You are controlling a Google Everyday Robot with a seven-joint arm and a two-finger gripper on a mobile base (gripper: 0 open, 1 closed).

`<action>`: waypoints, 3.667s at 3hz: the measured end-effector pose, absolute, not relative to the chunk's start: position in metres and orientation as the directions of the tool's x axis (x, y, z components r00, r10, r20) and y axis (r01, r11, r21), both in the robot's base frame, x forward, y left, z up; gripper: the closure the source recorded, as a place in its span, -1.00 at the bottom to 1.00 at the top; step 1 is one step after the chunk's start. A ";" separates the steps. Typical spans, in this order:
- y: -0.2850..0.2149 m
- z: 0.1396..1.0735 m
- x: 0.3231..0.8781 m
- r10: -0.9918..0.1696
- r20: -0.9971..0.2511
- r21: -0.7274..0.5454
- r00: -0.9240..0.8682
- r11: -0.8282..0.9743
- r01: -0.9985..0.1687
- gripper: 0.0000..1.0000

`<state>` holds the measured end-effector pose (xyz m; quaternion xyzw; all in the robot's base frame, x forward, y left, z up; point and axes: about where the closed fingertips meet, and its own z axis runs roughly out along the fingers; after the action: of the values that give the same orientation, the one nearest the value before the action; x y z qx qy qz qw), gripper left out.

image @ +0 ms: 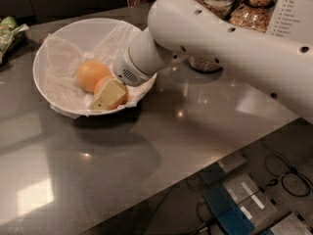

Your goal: Pick orange from white bowl

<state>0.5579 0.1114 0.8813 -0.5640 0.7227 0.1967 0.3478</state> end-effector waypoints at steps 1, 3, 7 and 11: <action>0.114 0.869 0.561 -0.677 -0.725 -0.097 -0.127 0.283 -0.954 -0.80; 0.113 0.858 0.564 -0.680 -0.720 -0.080 -0.141 0.283 -0.956 -0.76; 0.111 0.851 0.566 -0.691 -0.706 -0.066 -0.156 0.284 -0.957 0.73; 0.082 0.887 0.564 -0.614 -0.779 -0.043 -0.124 0.250 -0.967 1.00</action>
Offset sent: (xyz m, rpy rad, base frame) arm 0.0099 -0.0028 -0.0338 0.0054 0.0403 -0.0005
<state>0.5641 0.0816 0.8870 -0.5591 0.7070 0.2495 0.3539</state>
